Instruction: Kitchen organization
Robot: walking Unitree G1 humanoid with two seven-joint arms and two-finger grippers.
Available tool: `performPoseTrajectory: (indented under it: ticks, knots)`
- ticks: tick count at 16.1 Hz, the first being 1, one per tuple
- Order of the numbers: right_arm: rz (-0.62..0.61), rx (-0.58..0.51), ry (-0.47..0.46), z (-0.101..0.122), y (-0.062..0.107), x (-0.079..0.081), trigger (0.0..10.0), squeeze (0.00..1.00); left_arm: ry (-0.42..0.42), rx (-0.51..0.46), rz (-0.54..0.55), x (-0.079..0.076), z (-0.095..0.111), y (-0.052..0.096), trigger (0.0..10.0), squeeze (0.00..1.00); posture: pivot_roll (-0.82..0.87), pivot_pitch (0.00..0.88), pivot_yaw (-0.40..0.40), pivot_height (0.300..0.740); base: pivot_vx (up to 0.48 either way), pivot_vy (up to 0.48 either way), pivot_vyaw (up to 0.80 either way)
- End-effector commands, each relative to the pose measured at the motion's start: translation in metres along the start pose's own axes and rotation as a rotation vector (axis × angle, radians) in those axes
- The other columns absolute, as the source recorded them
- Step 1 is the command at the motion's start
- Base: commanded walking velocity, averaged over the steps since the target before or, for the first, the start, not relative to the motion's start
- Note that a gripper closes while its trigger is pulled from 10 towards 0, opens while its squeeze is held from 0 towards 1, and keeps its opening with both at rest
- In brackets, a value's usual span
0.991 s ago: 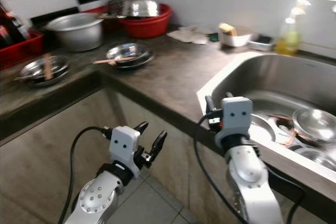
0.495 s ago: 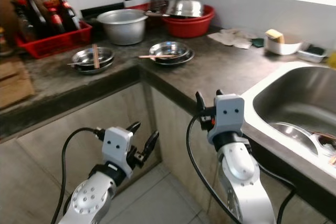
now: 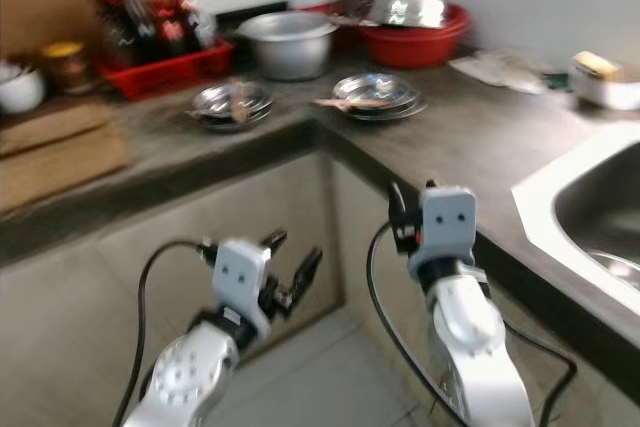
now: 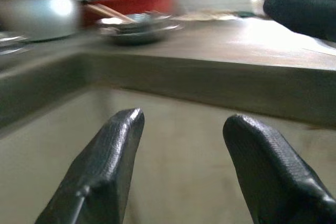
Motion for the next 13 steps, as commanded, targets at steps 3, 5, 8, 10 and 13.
performPoseTrajectory:
  ticks: [3,5,8,10,13]
  knots:
    - [0.036,-0.006,-0.01,0.0022,-0.001,0.0113,10.0,0.0,-0.027,0.006,0.029,0.0067,-0.0016,0.0028,10.0,0.0,-0.04,0.013,0.02,0.74,0.185,0.0,0.8]
    - [0.049,0.0,-0.005,0.0003,-0.0015,0.0146,10.0,0.0,-0.029,0.004,0.033,0.0072,-0.0012,0.0023,10.0,0.0,-0.04,0.015,0.021,0.74,0.371,0.0,0.8]
    - [0.055,0.004,-0.007,-0.0009,-0.0021,0.0161,10.0,0.0,-0.03,0.004,0.033,0.0073,-0.0009,0.0018,10.0,0.0,-0.04,0.016,0.02,0.74,0.381,0.0,0.8]
    - [0.054,0.003,-0.016,-0.0004,-0.0035,0.0168,10.0,0.0,-0.032,0.007,0.035,0.0078,-0.0016,0.002,10.0,0.0,-0.04,0.023,0.021,0.74,0.382,0.0,0.4]
    - [0.053,0.002,-0.034,0.0007,-0.0055,0.0179,10.0,0.0,-0.032,0.011,0.038,0.0083,-0.0029,0.0027,10.0,0.0,-0.04,0.026,0.021,0.74,0.382,0.0,0.0]
Point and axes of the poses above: a point about 5 cm out from each wrist's last joint towards the gripper, its own y axis pointing back from the gripper into the wrist, its own z axis along the axis of the wrist's last joint, x = y × z, the point moved 6 cm from there along -y, pointing out of the wrist towards the gripper, and after that the axes turned 8 degrees about y, right-handed, at the moved point
